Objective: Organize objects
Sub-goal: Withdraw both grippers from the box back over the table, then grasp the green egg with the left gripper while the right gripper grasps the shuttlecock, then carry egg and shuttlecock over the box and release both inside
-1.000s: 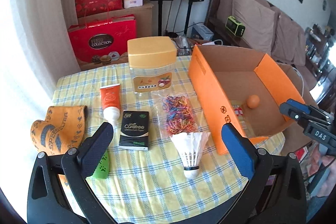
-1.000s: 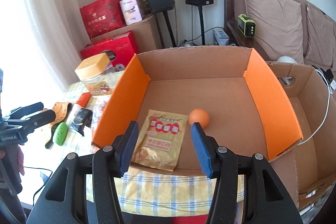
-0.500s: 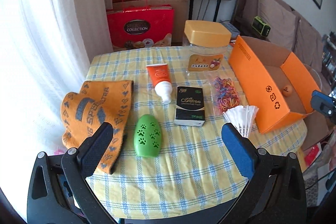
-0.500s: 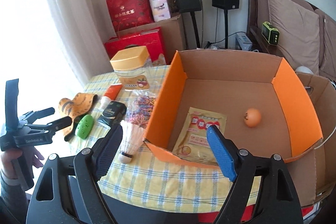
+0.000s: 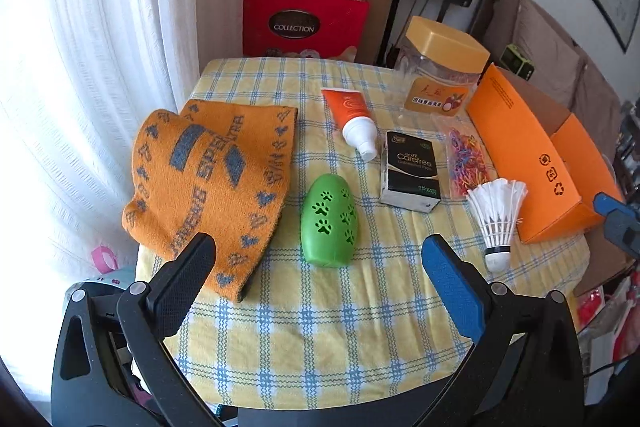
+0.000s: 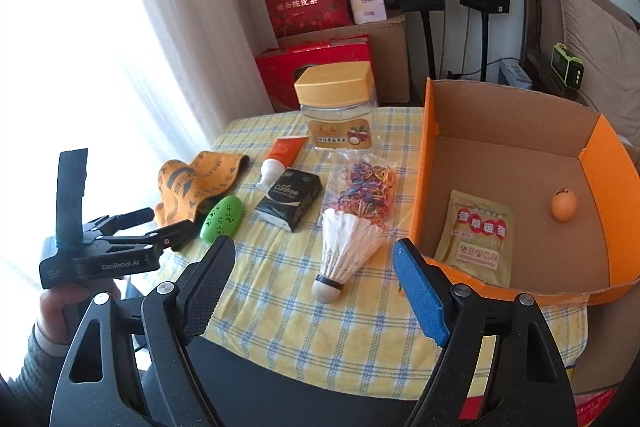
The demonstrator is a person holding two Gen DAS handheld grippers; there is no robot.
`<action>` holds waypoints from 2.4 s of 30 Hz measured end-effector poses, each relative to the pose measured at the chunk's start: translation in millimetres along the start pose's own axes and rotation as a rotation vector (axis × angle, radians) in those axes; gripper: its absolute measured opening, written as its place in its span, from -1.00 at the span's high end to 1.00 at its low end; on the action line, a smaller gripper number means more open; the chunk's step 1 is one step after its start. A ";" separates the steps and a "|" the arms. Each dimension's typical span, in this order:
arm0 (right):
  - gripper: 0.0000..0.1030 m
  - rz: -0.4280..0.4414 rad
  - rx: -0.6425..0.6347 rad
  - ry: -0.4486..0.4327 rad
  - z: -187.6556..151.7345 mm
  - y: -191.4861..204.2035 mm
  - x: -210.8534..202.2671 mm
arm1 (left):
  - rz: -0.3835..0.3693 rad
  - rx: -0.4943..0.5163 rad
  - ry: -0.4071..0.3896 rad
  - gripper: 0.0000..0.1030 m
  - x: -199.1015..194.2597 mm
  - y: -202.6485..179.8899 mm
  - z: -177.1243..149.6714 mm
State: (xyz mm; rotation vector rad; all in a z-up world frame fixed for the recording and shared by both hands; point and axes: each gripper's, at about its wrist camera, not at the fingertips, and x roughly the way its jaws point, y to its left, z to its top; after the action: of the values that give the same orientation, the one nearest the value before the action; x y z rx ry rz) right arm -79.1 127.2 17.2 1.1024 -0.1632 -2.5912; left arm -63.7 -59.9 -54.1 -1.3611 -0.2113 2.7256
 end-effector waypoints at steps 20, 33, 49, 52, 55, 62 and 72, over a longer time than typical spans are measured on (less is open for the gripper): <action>-0.01 -0.071 0.028 0.161 -31.6 -0.1 79.1 | 0.018 0.066 -0.017 -0.62 36.8 -9.4 2.9; 0.01 -0.080 0.066 0.182 -32.3 -5.6 107.9 | 0.075 0.063 0.026 -0.56 72.8 -12.1 8.9; 0.41 -0.074 0.047 0.140 -32.0 -4.4 95.7 | 0.037 -0.015 0.019 0.24 56.3 4.4 2.1; 0.41 -0.069 0.032 0.122 -31.4 -1.5 85.5 | 0.024 -0.030 0.006 0.24 48.6 6.8 2.0; 0.41 -0.046 0.031 0.108 -30.0 -1.5 77.0 | -0.013 -0.049 -0.015 0.24 36.9 7.2 4.1; 0.41 -0.012 0.034 0.052 -20.7 -0.7 51.2 | -0.109 -0.029 -0.064 0.24 2.0 -10.5 18.1; 0.41 -0.019 0.056 -0.041 -0.3 -20.0 -1.0 | -0.246 0.036 -0.084 0.24 -19.7 -64.9 39.5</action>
State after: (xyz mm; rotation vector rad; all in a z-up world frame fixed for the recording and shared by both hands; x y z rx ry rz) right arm -83.1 146.4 13.1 1.0752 -0.2377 -2.6420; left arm -82.5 -2.0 -4.5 -1.1290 -0.3112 2.5706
